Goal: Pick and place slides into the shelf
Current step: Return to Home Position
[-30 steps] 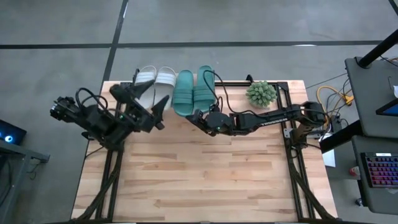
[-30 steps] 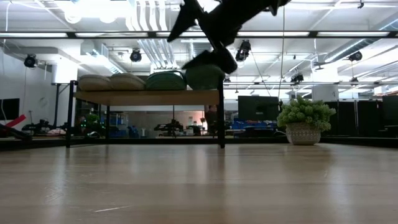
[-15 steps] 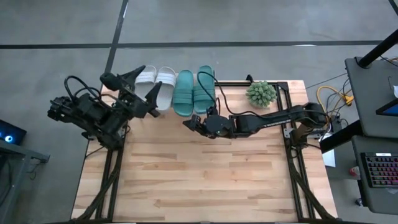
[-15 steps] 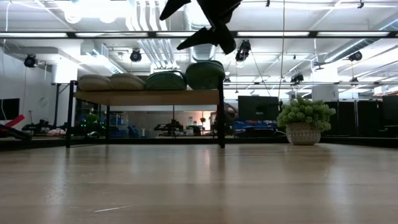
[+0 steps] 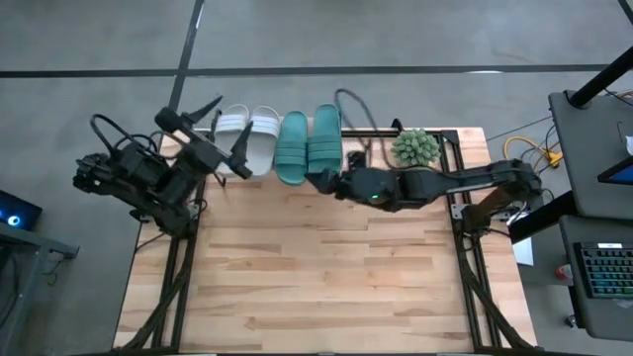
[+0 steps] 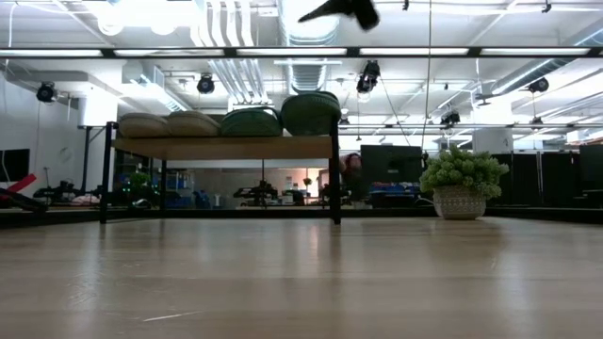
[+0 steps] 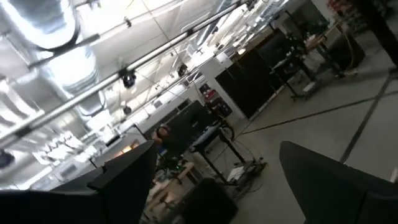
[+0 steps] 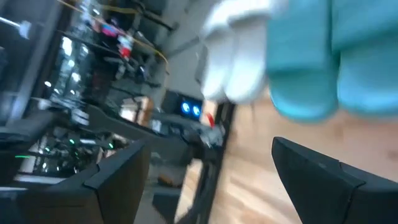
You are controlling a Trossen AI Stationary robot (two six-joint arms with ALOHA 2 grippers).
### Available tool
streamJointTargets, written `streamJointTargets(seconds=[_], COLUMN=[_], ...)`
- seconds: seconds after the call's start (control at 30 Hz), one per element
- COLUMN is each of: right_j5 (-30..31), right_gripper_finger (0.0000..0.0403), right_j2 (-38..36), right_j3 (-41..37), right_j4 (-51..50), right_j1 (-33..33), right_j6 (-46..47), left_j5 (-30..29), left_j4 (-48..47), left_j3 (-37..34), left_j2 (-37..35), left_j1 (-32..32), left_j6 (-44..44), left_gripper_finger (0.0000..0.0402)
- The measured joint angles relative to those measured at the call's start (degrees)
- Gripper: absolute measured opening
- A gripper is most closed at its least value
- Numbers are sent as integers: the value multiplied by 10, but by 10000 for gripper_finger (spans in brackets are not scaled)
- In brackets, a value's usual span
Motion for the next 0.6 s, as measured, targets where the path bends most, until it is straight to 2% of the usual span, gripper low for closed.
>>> streamJointTargets(seconds=[0.33,0.6], right_j5=[145,169], right_gripper_finger=[324,324], right_j2=[-106,-146], right_j3=[0,0], right_j4=[6,41], right_j1=[39,52], right_j6=[-175,-273], left_j5=[1,2], left_j4=[-2,-4], left_j3=[-24,-58], left_j2=[-41,-56], left_j1=[10,10], left_j6=[-122,-183], left_gripper_finger=[323,323])
